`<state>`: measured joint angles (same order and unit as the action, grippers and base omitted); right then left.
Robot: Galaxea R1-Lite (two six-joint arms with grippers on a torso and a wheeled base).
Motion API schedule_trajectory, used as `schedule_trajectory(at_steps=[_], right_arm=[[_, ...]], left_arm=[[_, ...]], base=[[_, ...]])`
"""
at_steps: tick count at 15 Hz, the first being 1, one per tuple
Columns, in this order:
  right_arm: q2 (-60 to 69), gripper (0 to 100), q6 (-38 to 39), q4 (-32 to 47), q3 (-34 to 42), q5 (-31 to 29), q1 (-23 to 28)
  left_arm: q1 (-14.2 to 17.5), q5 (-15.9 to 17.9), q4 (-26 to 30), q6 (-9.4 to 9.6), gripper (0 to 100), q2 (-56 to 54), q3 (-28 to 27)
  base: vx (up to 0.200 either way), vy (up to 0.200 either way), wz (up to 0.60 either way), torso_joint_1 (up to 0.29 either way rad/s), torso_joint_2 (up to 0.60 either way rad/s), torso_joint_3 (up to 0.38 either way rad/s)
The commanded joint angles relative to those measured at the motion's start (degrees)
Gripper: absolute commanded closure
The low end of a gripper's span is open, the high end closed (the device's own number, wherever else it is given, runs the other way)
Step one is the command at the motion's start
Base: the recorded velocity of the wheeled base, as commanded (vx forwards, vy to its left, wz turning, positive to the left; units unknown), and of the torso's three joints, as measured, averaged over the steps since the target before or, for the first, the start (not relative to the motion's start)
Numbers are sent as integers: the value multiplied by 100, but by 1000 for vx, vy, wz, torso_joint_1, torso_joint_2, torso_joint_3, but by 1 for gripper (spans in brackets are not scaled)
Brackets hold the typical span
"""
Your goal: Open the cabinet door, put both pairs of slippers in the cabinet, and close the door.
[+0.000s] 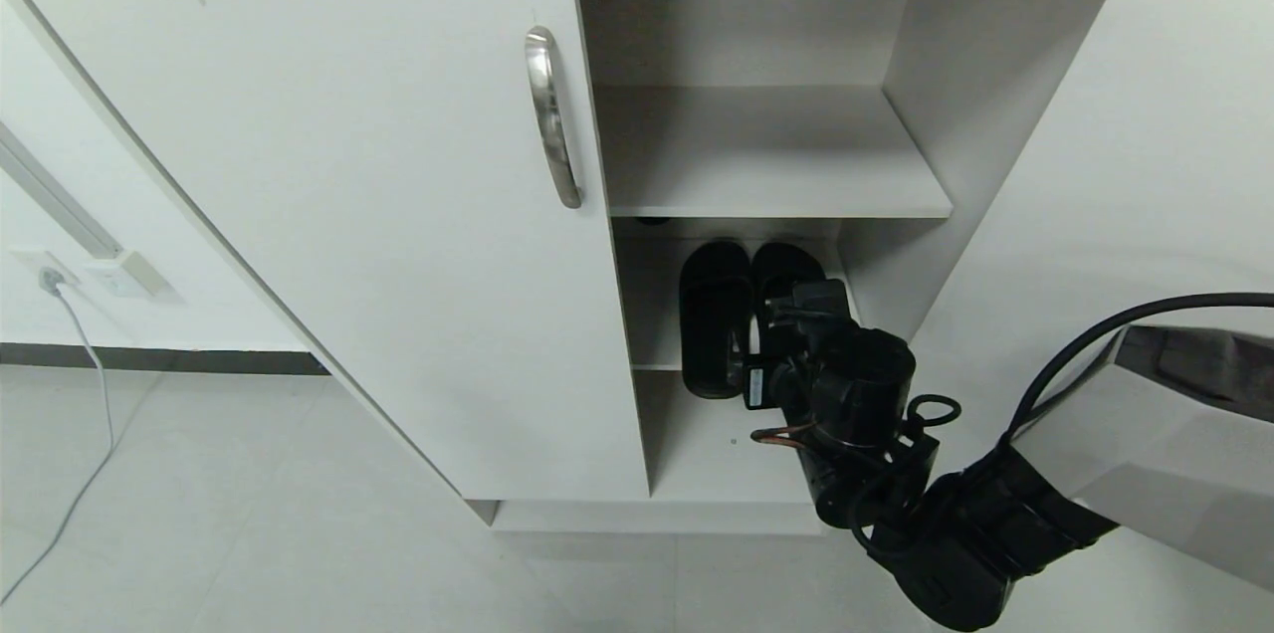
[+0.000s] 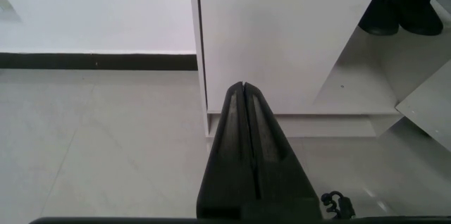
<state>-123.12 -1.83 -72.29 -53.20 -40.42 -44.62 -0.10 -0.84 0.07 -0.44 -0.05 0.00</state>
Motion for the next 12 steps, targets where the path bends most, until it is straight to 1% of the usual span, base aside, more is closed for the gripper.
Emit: schedule_trajectory(at_steps=[1,6,11,12], right_arm=[[43,0,-2,-4,20,8,-12],[-10,0,-2,-13,29,-1,-47],[-27,0,7,-22,47,-18,-56],[-27,0,7,-40,64,-18,-47]], left_arm=[[1,-4,1,0,100,5,0],[1,-4,-7,-9,100,5,0],[1,-4,-7,9,100,5,0],[1,-13,1,-18,100,5,0]], base=[[-200,0,0,-2,-2,2],[-200,0,0,3,4,4],[0,0,0,0,0,0],[0,0,0,0,0,0]])
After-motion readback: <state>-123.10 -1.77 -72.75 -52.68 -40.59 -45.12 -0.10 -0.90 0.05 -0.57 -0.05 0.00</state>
